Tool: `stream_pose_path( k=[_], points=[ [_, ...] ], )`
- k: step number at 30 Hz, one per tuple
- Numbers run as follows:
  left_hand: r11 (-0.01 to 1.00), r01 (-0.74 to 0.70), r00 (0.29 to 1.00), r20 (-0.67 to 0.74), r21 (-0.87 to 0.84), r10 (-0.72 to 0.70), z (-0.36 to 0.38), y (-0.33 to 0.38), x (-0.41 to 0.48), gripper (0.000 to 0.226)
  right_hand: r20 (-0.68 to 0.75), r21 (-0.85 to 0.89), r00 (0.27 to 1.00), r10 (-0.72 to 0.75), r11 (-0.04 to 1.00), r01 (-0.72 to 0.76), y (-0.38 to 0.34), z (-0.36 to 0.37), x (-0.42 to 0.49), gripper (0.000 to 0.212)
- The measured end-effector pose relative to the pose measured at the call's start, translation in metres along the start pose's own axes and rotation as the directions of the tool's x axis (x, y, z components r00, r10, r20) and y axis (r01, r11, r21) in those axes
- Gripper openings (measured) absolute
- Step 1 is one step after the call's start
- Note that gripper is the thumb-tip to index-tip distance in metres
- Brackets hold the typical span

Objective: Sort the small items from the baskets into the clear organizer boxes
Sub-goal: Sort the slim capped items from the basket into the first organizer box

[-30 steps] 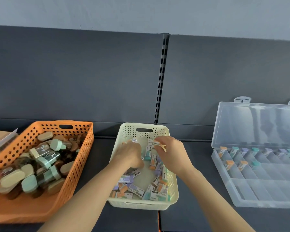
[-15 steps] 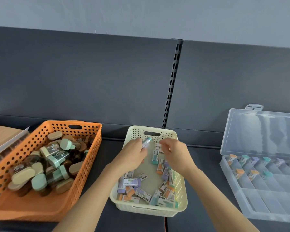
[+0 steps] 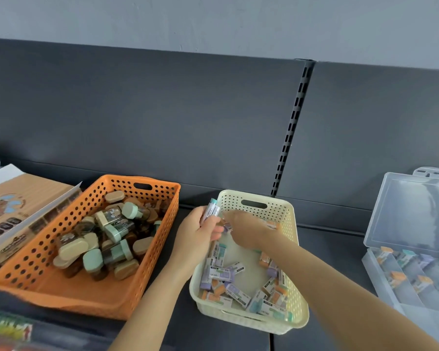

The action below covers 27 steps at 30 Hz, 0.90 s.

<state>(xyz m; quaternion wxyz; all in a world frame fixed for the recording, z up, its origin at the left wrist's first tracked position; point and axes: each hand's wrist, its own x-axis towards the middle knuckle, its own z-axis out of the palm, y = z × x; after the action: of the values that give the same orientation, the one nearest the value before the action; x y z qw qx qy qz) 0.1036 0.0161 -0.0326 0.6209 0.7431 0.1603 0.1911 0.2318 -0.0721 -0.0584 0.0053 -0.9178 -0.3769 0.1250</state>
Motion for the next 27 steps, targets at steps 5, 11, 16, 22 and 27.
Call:
stream_pose_path(
  k=[5, 11, 16, 22, 27],
  points=[
    [0.997, -0.028, 1.000, -0.008, 0.068, 0.029, 0.002, -0.004, -0.003, 0.019, 0.015, -0.081, 0.998, 0.053, 0.995, -0.052, 0.003, 0.004, 0.006, 0.031],
    [0.978, -0.087, 0.995, -0.024, 0.191, 0.094, 0.008, -0.010, -0.002, 0.028, 0.020, -0.011, 1.000, 0.023, 1.000, -0.023, 0.001, 0.001, -0.011, 0.039],
    [0.960, -0.136, 0.991, 0.030, 0.246, 0.133, 0.010, -0.004, -0.006, 0.026, -0.081, 0.304, 0.991, 0.106, 0.949, -0.076, 0.007, -0.006, -0.021, 0.019],
    [0.995, -0.098, 0.992, 0.076, 0.004, 0.097, 0.034, 0.015, -0.012, 0.019, -0.156, 0.955, 0.905, 0.395, 0.294, 0.036, 0.020, -0.034, -0.076, 0.010],
    [0.967, 0.026, 0.977, 0.212, -0.253, 0.029, 0.074, 0.036, -0.023, 0.020, -0.059, 0.921, 0.883, 0.465, -0.315, 0.228, 0.044, -0.040, -0.132, 0.013]
  ],
)
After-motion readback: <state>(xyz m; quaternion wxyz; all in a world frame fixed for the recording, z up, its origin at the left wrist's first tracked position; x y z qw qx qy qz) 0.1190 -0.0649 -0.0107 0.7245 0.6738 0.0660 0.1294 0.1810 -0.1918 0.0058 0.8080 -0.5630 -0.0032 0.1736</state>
